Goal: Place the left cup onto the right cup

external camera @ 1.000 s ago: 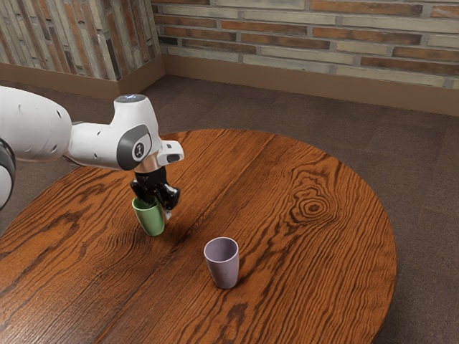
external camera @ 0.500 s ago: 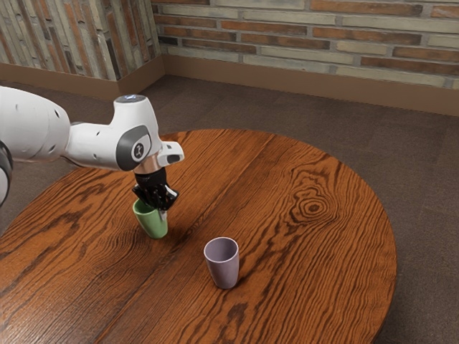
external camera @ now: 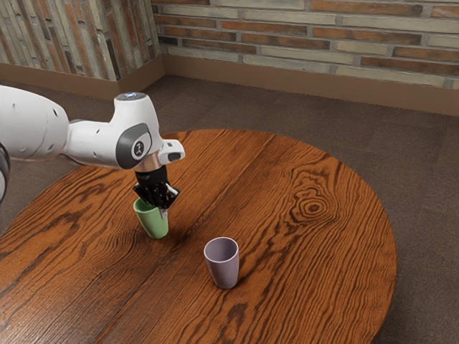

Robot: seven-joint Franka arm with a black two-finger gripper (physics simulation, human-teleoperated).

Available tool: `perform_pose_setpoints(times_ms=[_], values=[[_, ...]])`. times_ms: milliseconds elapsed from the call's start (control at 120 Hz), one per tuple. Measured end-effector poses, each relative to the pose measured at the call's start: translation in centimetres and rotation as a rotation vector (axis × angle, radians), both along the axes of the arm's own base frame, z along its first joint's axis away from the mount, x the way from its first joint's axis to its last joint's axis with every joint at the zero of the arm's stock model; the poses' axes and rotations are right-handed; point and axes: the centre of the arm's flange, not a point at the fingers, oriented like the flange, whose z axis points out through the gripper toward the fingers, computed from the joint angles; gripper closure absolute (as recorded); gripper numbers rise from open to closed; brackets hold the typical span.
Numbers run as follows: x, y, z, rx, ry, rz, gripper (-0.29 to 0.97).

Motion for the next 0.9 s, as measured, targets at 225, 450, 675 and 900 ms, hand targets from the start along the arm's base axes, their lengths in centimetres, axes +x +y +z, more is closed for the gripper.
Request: perform_pose_setpoints(times_ms=[225,450,675,900], values=[[-0.4,-3.1,4.4,0.010,-0.028,-0.051,0.79],[-2.4,-10.7,9.6,0.019,-0.039,-0.160,0.79],[-4.7,-17.3,11.6,0.019,-0.025,-0.228,0.79],[-6.1,-20.3,12.4,0.021,-0.011,-0.232,0.79]])
